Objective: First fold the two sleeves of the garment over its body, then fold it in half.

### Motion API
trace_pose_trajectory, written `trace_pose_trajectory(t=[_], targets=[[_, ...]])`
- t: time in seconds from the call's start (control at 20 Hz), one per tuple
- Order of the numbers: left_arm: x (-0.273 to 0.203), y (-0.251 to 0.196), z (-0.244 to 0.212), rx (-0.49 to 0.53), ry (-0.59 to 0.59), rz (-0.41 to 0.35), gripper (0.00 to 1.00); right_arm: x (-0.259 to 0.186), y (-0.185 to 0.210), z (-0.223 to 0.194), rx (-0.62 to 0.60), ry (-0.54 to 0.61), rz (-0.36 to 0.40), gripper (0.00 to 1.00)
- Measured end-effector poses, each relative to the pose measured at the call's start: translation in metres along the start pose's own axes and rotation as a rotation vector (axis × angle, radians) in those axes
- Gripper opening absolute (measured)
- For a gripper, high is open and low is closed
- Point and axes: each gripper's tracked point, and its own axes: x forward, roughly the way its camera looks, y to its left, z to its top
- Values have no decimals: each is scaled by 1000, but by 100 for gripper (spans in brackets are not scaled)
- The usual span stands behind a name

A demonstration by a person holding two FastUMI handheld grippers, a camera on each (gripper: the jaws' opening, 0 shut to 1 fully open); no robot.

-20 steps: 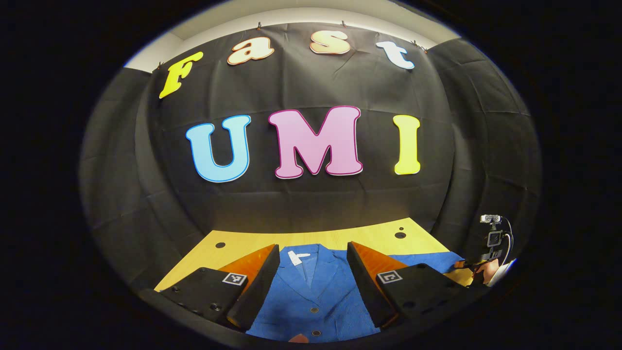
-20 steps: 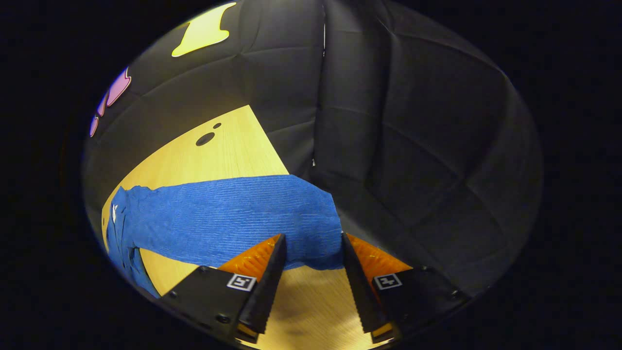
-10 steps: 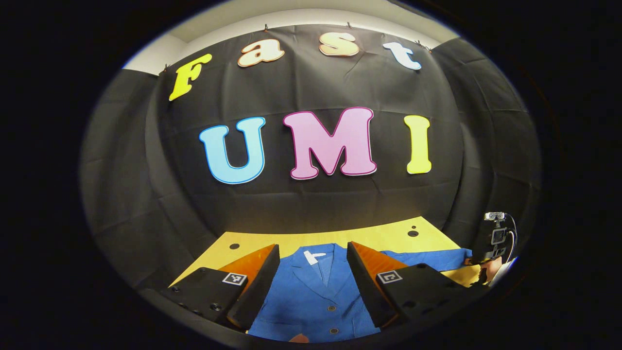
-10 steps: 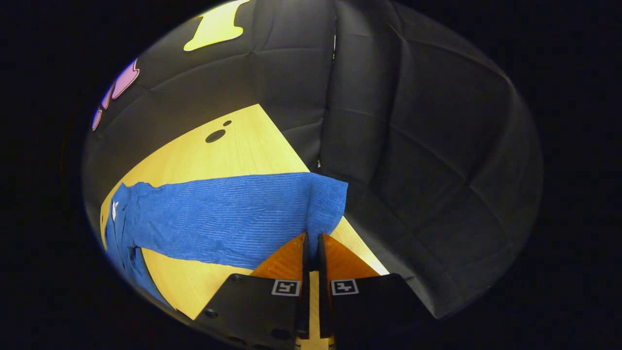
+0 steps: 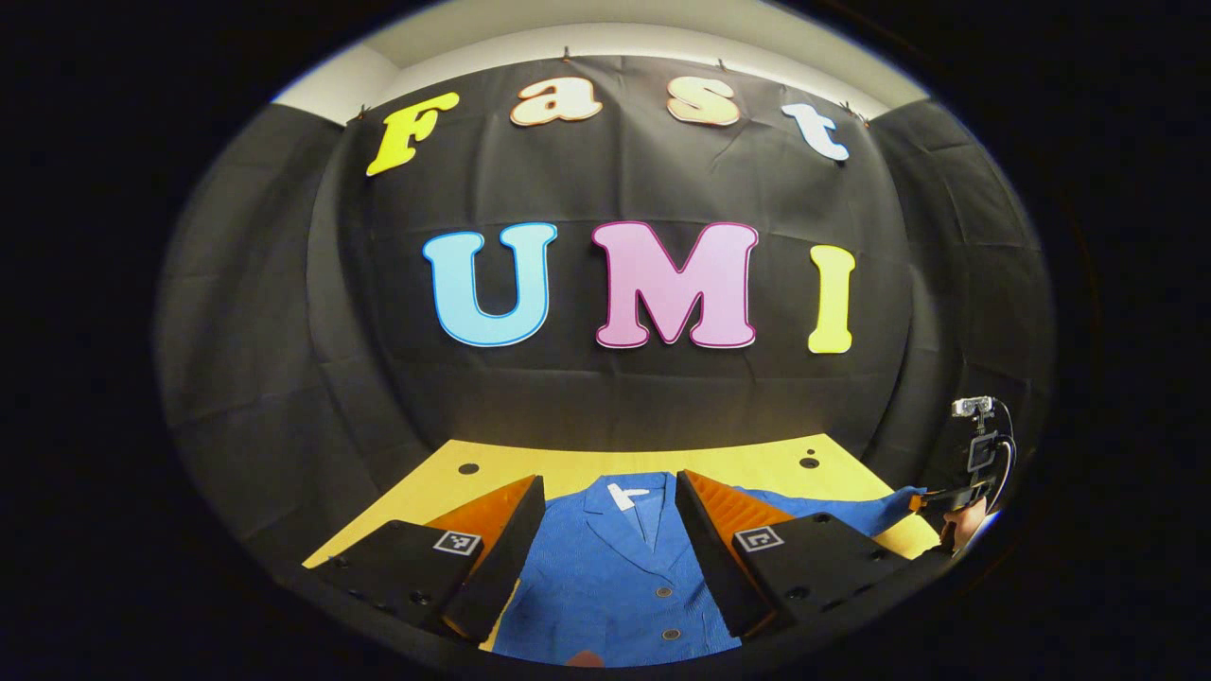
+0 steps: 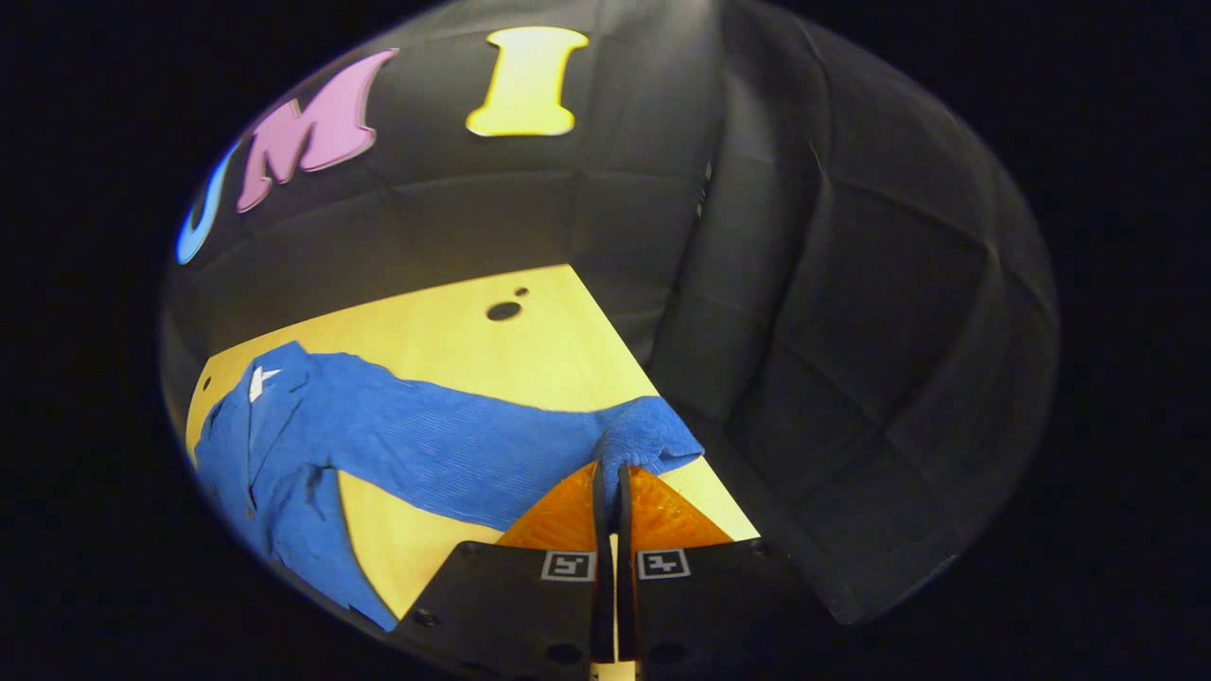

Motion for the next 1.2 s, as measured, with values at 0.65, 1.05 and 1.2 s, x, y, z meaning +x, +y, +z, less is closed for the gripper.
trace_pose_trajectory(t=[0.65,1.05,1.2], targets=[[-50,213,-39,-78,33,181,80,-111,405,97,115,-127,465,1],[-94,306,-83,-64,138,356,80,-80,555,-35,255,159,605,1],[-88,318,-106,-105,176,364,80,-60,580,-59,347,240,623,1]])
